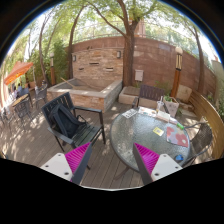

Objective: Arrange mouse

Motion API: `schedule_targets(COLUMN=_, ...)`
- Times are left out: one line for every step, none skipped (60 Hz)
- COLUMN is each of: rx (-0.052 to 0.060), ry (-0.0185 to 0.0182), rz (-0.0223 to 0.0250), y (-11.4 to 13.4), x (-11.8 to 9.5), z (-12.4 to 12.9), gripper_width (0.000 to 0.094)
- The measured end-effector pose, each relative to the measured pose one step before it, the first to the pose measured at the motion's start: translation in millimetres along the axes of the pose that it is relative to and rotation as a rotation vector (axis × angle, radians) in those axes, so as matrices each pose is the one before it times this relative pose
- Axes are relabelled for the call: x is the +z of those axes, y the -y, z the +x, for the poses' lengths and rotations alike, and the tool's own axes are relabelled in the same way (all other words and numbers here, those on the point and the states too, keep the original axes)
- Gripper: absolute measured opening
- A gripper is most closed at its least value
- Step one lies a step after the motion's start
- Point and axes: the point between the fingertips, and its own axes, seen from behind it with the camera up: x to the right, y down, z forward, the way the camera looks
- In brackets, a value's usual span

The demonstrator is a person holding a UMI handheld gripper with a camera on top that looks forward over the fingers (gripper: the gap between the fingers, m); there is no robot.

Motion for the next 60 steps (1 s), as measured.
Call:
schedule_targets(rx=0.0008, ry=-0.00006, rz=-0.00047, y=-0.49, x=0.11, z=0.37, gripper_width=0.0847)
schedule_targets(rx=0.0007, ry=-0.00009, rz=-0.00166, y=-0.94, x=0.26, z=0.57, gripper_width=0.0845)
schedule_targets(rx=0.0004, ry=-0.00064, rz=-0.00324, y=-1.56, x=0.42, z=0.95, gripper_width=0.0844)
schedule_targets(rx=0.0008, ry=-0.00064, rz=-0.00309, y=-3.69, x=3.87, z=1.24, gripper_width=0.0845)
schedule_targets(rx=0.001, ry=-0.0012, rz=-0.00494, y=-2.48, x=0.52, z=1.38, gripper_width=0.0844)
schedule_targets(rx=0.001, ry=-0.00117, rz=-0.00549, y=-2.59, x=0.81, z=1.93, gripper_width=0.0844)
schedule_targets(rx=0.0015, ry=-0.0018, rz=-0.00572, y=-3.0, x=1.18, z=2.11, gripper_width=0.0846)
schedule_targets(rx=0.002, ry=-0.00239, rz=-0.00591, y=-3.42, x=0.82, z=2.36, gripper_width=0.0845)
schedule_targets(rx=0.0025, ry=-0.0036, rz=-0.00395, y=-2.79, x=0.68, z=0.15, gripper_width=0.0845)
schedule_targets(rx=0.0041, ry=-0.00217, rz=-0.00471, y=-2.96, x=1.32, z=2.44, gripper_width=0.0845)
schedule_targets(rx=0.0042, ry=-0.00198, rz=-0.00447, y=-3.03, x=1.34, z=2.5, gripper_width=0.0845)
schedule_targets(rx=0.0051, ry=-0.00221, rz=-0.00426, y=-3.38, x=1.21, z=2.5, gripper_width=0.0846)
schedule_targets(rx=0.0051, ry=-0.00228, rz=-0.00435, y=-3.92, x=1.28, z=2.44, gripper_width=0.0846)
schedule_targets(rx=0.0043, ry=-0.00213, rz=-0.0042, y=-4.28, x=1.19, z=2.69, gripper_width=0.0845)
schedule_targets(rx=0.0048, ry=-0.00221, rz=-0.00482, y=-3.33, x=0.41, z=3.16, gripper_width=0.0844)
schedule_targets(rx=0.0046, ry=-0.00268, rz=-0.00462, y=-4.11, x=0.66, z=3.27, gripper_width=0.0846)
schedule_targets(rx=0.0038, ry=-0.00337, rz=-0.00393, y=-4.55, x=0.81, z=3.59, gripper_width=0.0844)
schedule_targets(rx=0.0038, ry=-0.00393, rz=-0.00321, y=-5.36, x=1.22, z=4.27, gripper_width=0.0844)
schedule_targets(rx=0.004, ry=-0.00455, rz=-0.0031, y=-5.95, x=1.69, z=4.48, gripper_width=0.0843)
schedule_targets(rx=0.0047, ry=-0.0047, rz=-0.00604, y=1.61, x=5.71, z=8.29, gripper_width=0.0845)
schedule_targets(rx=0.003, ry=-0.00794, rz=-0.00132, y=-11.48, x=2.5, z=4.23, gripper_width=0.0845)
schedule_targets(rx=0.0038, ry=-0.00718, rz=-0.00443, y=-6.79, x=2.16, z=6.18, gripper_width=0.0845)
schedule_targets(rx=0.0041, ry=-0.00869, rz=-0.00547, y=-7.24, x=2.37, z=7.0, gripper_width=0.0843)
schedule_targets(rx=0.0039, ry=-0.00914, rz=-0.00738, y=-8.42, x=2.67, z=7.29, gripper_width=0.0843)
schedule_targets(rx=0.0037, ry=-0.00965, rz=-0.00889, y=-9.05, x=2.98, z=7.25, gripper_width=0.0843)
schedule_targets(rx=0.0041, ry=-0.00914, rz=-0.00884, y=-8.74, x=2.94, z=7.71, gripper_width=0.0841)
schedule_targets(rx=0.0038, ry=-0.00767, rz=-0.01475, y=6.82, x=-0.66, z=13.72, gripper_width=0.0842)
schedule_targets(rx=0.0051, ry=-0.00978, rz=-0.00098, y=-16.92, x=6.69, z=7.44, gripper_width=0.0843)
schedule_targets(rx=0.0057, ry=-0.00937, rz=-0.00663, y=-7.11, x=3.73, z=9.73, gripper_width=0.0843)
schedule_targets(rx=0.0057, ry=-0.01003, rz=-0.00649, y=-7.42, x=4.12, z=9.7, gripper_width=0.0844)
schedule_targets(rx=0.0055, ry=-0.01057, rz=-0.00627, y=-7.33, x=4.19, z=10.3, gripper_width=0.0844)
schedule_targets(rx=0.0047, ry=-0.01051, rz=-0.0079, y=-3.16, x=4.41, z=11.96, gripper_width=0.0844)
schedule_targets(rx=0.0051, ry=-0.01195, rz=-0.01136, y=1.29, x=2.18, z=13.15, gripper_width=0.0843)
schedule_targets(rx=0.0053, ry=-0.01321, rz=0.00154, y=-15.23, x=6.59, z=8.83, gripper_width=0.0844)
schedule_targets(rx=0.0046, ry=-0.01352, rz=-0.00348, y=-5.25, x=5.67, z=11.48, gripper_width=0.0846)
schedule_targets(rx=0.0044, ry=-0.01369, rz=-0.00212, y=-4.73, x=6.26, z=11.57, gripper_width=0.0845)
schedule_targets(rx=0.0045, ry=-0.01438, rz=-0.00186, y=-4.18, x=6.13, z=11.9, gripper_width=0.0845)
schedule_targets(rx=0.0049, ry=-0.01425, rz=-0.00161, y=-4.17, x=6.55, z=11.9, gripper_width=0.0845)
schedule_targets(rx=0.0041, ry=-0.01319, rz=-0.00472, y=1.38, x=4.37, z=12.8, gripper_width=0.0847)
schedule_targets(rx=0.0054, ry=-0.01307, rz=0.00105, y=-4.51, x=6.5, z=10.82, gripper_width=0.0848)
schedule_targets(rx=0.0049, ry=-0.0137, rz=0.00086, y=-1.84, x=7.1, z=11.13, gripper_width=0.0846)
schedule_targets(rx=0.0057, ry=-0.01307, rz=0.00169, y=-1.6, x=7.32, z=10.94, gripper_width=0.0845)
schedule_targets(rx=0.0058, ry=-0.01113, rz=0.00248, y=-1.33, x=7.75, z=10.02, gripper_width=0.0845)
schedule_targets(rx=0.0053, ry=-0.01008, rz=0.0034, y=-1.27, x=7.81, z=9.07, gripper_width=0.0844)
schedule_targets(rx=0.0035, ry=-0.009, rz=0.00068, y=4.83, x=8.16, z=11.11, gripper_width=0.0842)
schedule_targets(rx=0.0045, ry=-0.00879, rz=0.00311, y=0.13, x=8.06, z=8.8, gripper_width=0.0844)
schedule_targets(rx=0.0056, ry=-0.00817, rz=0.00207, y=-1.68, x=5.7, z=8.72, gripper_width=0.0843)
schedule_targets(rx=0.0056, ry=-0.00671, rz=0.00324, y=-0.01, x=7.74, z=7.7, gripper_width=0.0841)
schedule_targets(rx=0.0059, ry=-0.00503, rz=0.00535, y=0.72, x=7.29, z=6.95, gripper_width=0.0844)
schedule_targets(rx=0.0054, ry=-0.00372, rz=0.00766, y=1.69, x=7.79, z=6.85, gripper_width=0.084)
schedule_targets(rx=0.0046, ry=-0.00283, rz=0.00589, y=5.51, x=9.68, z=6.88, gripper_width=0.0841)
schedule_targets(rx=0.0054, ry=-0.0019, rz=0.00478, y=-0.39, x=7.74, z=4.57, gripper_width=0.0838)
schedule_targets(rx=0.0048, ry=-0.00201, rz=0.00091, y=0.45, x=7.76, z=5.14, gripper_width=0.0836)
schedule_targets(rx=0.0048, ry=-0.00288, rz=-0.002, y=0.12, x=7.66, z=5.69, gripper_width=0.0837)
schedule_targets(rx=0.0054, ry=-0.00315, rz=-0.00314, y=-0.14, x=7.64, z=5.5, gripper_width=0.0837)
schedule_targets(rx=0.0068, ry=-0.00229, rz=-0.0034, y=-0.22, x=7.02, z=4.92, gripper_width=0.0836)
schedule_targets(rx=0.0089, ry=-0.00123, rz=-0.002, y=0.25, x=6.85, z=4.31, gripper_width=0.0839)
schedule_targets(rx=0.0108, ry=-0.00032, rz=-0.00017, y=3.88, x=9.63, z=2.56, gripper_width=0.084)
schedule_targets(rx=0.0118, ry=0.004, rz=-0.00168, y=1.49, x=5.29, z=4.76, gripper_width=0.084)
schedule_targets(rx=0.0127, ry=0.00568, rz=-0.00055, y=0.88, x=5.48, z=2.29, gripper_width=0.0841)
